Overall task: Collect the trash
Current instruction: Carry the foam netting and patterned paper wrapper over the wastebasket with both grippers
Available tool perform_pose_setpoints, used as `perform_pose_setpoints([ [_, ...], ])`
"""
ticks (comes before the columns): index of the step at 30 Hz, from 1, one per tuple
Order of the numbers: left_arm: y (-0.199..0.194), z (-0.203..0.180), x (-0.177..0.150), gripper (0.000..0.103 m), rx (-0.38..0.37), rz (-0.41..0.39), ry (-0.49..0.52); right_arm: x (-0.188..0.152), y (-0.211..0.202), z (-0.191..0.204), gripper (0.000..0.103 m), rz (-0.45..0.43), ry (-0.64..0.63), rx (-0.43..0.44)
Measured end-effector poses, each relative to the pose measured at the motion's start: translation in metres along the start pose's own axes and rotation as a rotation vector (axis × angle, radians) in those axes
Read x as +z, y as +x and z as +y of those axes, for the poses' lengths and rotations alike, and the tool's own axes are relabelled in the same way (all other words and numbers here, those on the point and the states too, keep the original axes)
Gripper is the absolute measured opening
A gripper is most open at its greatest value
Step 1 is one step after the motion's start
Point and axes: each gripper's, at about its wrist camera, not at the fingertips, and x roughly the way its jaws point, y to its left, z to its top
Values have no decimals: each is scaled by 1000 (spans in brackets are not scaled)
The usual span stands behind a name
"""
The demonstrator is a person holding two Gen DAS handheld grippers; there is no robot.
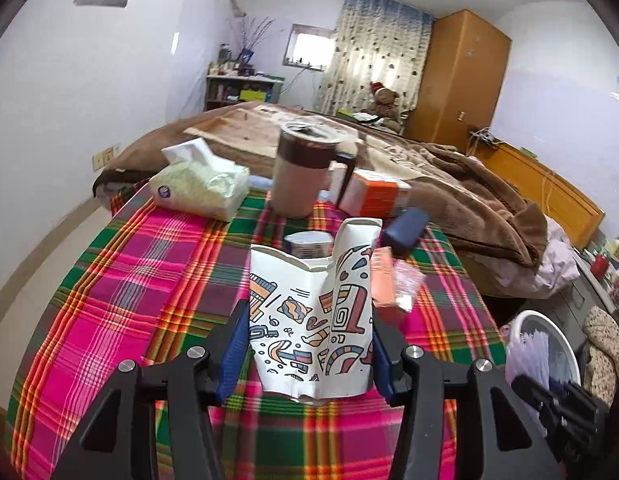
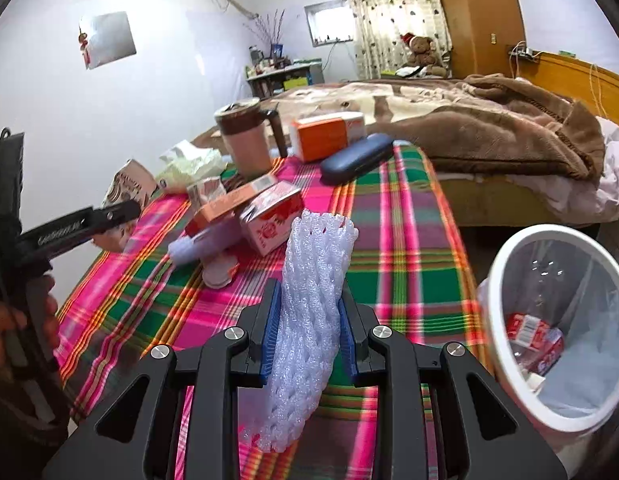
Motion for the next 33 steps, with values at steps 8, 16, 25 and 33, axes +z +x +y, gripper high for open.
perform_pose_setpoints([
  [8,-17,-39,-6,53,-67,-7,60,5,-25,-20,27,-56,17,-38],
  [16,-24,-82,-13,53,-124,-16,102,7,-50,-44,27,-108,28,-87],
  [25,-23,-145,-24,54,-229,-2,161,9,-71,-77,27,-153,65,-150],
  [33,-18,-193,-31,54,-282,15,212,10,-82,-107,28,-174,99,-203],
])
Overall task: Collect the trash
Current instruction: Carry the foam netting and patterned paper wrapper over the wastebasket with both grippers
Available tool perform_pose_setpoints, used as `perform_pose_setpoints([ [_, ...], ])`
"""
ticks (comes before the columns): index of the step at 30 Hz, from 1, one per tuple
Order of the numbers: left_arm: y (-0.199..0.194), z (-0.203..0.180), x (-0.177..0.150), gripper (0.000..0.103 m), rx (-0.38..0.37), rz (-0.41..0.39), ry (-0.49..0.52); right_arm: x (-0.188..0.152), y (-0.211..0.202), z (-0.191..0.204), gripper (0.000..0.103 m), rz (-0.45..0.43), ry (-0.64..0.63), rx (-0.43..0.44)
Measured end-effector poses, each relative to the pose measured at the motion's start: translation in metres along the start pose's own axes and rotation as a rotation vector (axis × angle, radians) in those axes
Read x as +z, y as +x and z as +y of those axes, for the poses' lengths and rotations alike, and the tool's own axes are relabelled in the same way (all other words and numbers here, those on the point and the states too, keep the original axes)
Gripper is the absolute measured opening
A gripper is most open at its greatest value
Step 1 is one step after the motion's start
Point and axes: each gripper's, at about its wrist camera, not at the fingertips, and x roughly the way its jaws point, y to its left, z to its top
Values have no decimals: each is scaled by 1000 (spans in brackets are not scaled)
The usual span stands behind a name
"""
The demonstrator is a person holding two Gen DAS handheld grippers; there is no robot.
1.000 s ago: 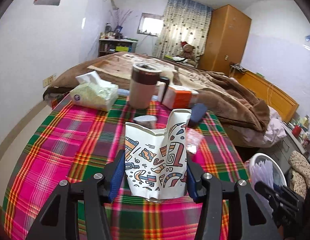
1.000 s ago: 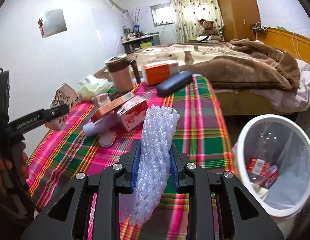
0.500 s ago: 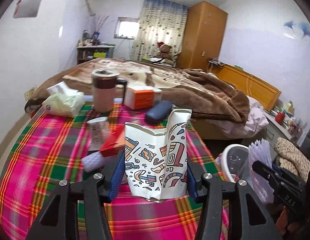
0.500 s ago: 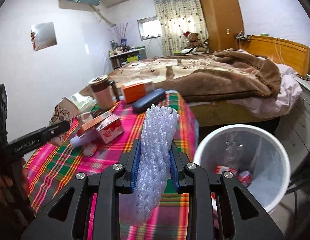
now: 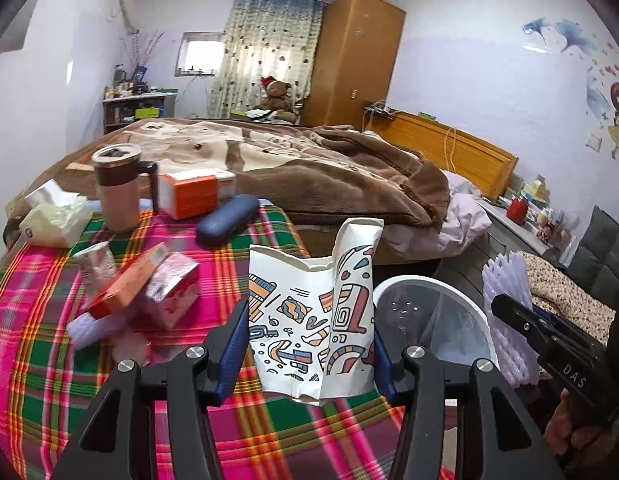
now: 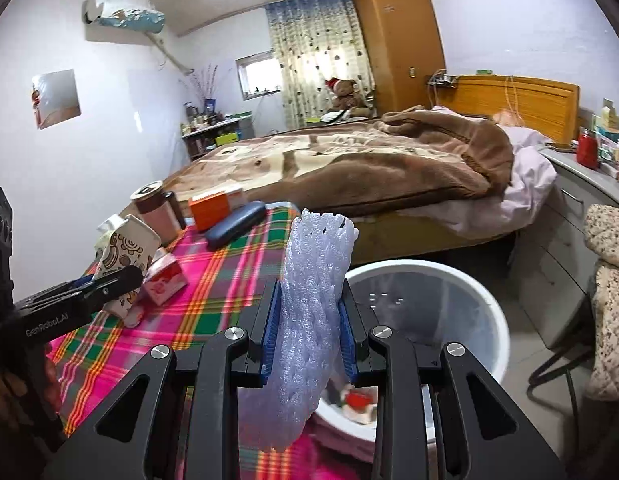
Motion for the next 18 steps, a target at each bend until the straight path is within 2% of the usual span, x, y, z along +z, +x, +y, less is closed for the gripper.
perform_pose_setpoints([
  [9,23,-48,-2,54,-55,37,57,3,-5,-33,28,1,32,-47],
  [18,64,-96,-17,54,-86,106,121,-5,10,-63,28,71,29,-93],
])
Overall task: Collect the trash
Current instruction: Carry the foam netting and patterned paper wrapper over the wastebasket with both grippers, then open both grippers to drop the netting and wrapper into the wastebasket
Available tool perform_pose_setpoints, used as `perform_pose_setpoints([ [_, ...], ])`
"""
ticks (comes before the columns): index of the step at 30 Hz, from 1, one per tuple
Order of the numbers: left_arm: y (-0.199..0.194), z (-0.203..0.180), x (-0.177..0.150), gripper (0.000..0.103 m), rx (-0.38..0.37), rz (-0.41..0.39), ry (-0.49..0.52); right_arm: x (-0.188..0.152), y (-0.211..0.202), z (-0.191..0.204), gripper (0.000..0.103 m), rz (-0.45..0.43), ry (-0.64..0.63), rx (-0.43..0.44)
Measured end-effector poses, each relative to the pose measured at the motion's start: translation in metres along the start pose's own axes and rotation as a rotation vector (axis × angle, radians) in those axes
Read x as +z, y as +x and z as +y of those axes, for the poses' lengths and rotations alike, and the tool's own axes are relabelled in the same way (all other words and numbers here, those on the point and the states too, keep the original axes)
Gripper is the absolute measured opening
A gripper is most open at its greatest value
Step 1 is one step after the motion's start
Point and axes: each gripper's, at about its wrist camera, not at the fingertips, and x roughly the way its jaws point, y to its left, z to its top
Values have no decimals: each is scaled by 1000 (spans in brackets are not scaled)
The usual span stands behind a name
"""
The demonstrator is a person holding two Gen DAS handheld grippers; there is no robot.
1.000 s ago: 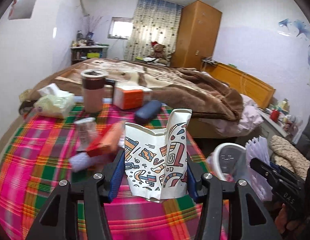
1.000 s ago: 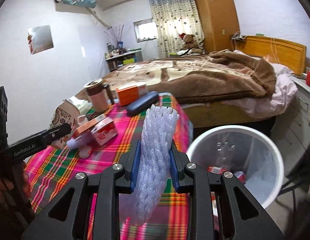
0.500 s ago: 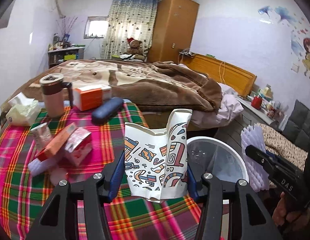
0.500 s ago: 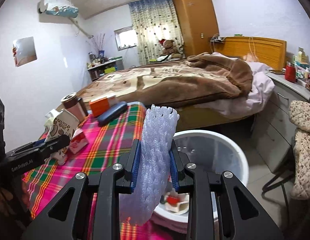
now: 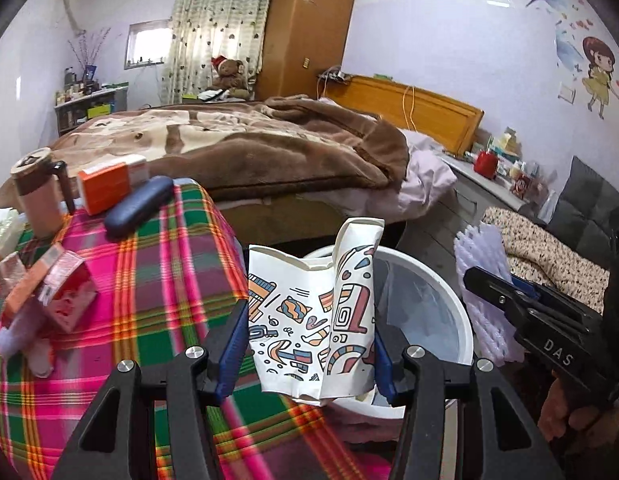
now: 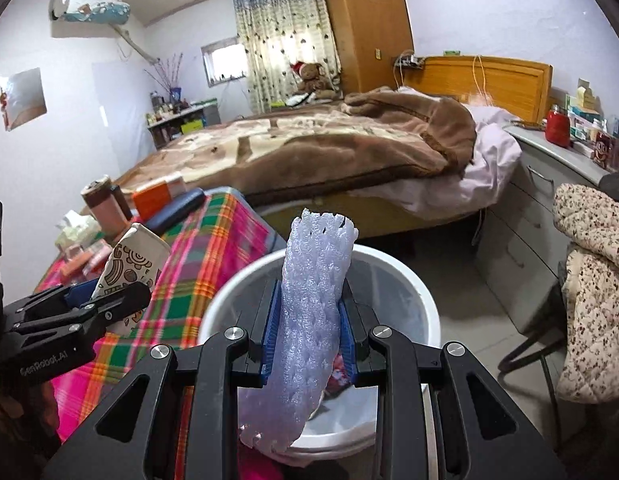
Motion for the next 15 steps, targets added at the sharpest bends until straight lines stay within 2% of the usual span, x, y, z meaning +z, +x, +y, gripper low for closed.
perform_pose_setpoints([
  [7,36,-21,-6,54,-45,80,35,-5,18,-13,28,62,-29,-9],
  [15,60,-30,-10,55,-26,122,52,-9,33,-30,28,128,-19,-3],
])
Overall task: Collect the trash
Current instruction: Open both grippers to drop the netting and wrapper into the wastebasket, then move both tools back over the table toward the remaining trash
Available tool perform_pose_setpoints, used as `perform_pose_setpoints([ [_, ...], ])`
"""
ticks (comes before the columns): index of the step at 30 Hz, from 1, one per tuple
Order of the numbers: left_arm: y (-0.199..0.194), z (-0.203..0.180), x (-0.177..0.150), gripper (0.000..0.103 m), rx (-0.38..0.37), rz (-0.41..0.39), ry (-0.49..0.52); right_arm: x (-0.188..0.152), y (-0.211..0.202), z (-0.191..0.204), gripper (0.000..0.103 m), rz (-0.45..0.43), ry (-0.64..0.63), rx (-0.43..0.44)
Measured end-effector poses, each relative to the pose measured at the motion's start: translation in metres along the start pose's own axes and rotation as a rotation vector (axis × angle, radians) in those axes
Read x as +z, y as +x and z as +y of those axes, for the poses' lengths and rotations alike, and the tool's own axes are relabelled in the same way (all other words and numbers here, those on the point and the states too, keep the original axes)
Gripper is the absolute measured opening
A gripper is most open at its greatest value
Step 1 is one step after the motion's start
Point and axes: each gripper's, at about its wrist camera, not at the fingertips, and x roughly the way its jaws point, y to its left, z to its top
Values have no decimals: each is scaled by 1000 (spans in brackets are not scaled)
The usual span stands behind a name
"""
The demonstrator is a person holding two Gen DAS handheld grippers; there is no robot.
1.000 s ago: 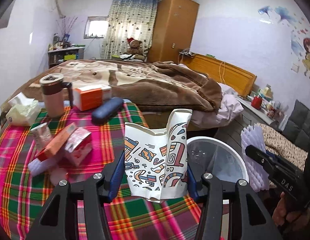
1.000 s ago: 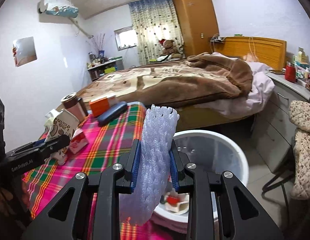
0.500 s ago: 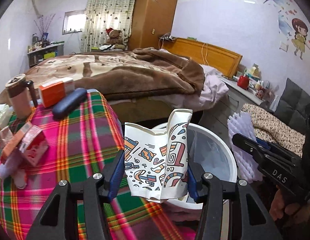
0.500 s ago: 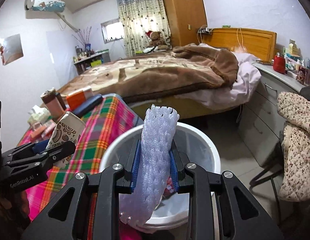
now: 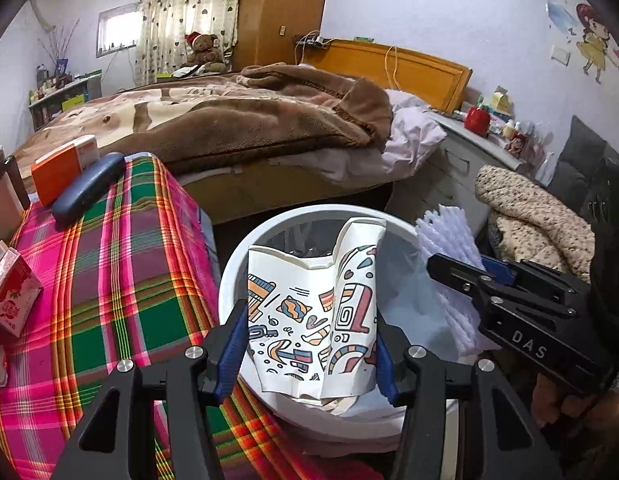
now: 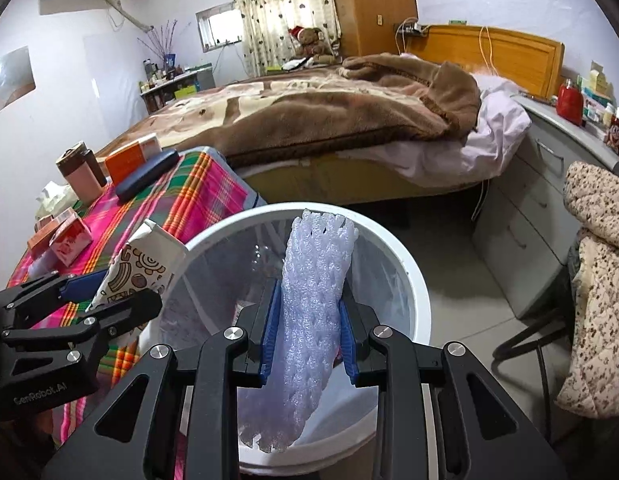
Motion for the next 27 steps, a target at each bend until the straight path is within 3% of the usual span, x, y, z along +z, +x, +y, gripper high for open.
perform_pose_setpoints([
  [7,3,-2,3,57,0,1,2,0,-1,-1,32,14,-5,-14],
  [9,3,-1,4,73,5,-2,-8,0,1,-4,34,19,0,-21],
  [10,3,0,4,76,9,-5,-14,0,1,-5,36,23,5,-18],
  [17,-6,4,4,77,-1,-24,-28,-3,3,-7,60,31,15,-24],
  [27,-30,21,1,77,14,-63,-64,-2,-7,1,61,-2,29,-19],
])
